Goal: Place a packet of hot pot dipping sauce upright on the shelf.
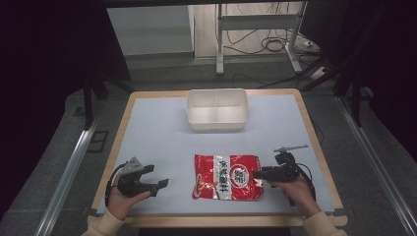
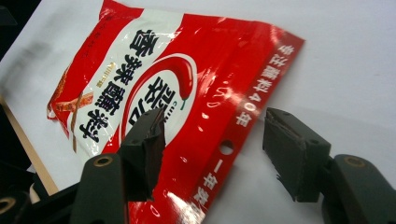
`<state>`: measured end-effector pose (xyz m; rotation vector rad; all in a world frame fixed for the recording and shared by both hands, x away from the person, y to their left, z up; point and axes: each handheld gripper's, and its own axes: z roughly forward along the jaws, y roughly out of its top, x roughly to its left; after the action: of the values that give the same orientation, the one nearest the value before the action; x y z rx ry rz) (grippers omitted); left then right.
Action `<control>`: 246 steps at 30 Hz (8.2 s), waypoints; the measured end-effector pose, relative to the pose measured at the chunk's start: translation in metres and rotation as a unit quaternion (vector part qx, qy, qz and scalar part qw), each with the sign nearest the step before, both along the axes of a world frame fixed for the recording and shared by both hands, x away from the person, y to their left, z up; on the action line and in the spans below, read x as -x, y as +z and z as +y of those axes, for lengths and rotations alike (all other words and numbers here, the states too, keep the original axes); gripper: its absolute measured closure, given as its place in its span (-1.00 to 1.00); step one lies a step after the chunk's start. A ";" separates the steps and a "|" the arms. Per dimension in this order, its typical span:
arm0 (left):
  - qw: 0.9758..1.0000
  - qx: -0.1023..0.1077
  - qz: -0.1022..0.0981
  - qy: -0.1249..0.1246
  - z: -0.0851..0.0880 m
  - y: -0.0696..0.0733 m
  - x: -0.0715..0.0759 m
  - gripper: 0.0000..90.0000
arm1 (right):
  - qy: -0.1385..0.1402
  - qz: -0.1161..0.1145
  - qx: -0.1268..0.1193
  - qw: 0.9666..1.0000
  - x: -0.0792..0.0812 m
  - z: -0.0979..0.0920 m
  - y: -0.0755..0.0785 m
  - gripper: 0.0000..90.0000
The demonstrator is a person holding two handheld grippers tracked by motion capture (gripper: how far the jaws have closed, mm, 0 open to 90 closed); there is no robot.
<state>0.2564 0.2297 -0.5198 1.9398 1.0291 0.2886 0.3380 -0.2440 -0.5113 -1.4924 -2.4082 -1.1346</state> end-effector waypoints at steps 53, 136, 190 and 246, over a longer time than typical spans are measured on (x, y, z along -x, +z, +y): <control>1.000 0.002 -0.004 0.000 0.002 0.001 0.001 -0.62 | 0.062 0.000 0.001 0.998 -0.019 0.050 0.002 0.94; 1.000 0.003 -0.004 -0.005 0.003 -0.001 0.000 -0.62 | 0.145 -0.161 0.067 0.974 -0.090 0.122 0.227 0.98; 1.000 0.012 -0.015 -0.012 0.005 0.004 -0.001 -0.62 | 0.125 -0.126 0.051 0.983 -0.195 0.179 0.221 0.98; 1.000 0.011 -0.015 -0.010 0.007 0.003 0.000 -0.62 | 0.082 -0.145 0.105 0.980 -0.245 0.190 0.155 0.08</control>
<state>0.2567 0.2370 -0.5168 1.9181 0.9888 0.2938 0.5834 -0.0538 -0.3559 -1.2192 -2.8655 -1.1647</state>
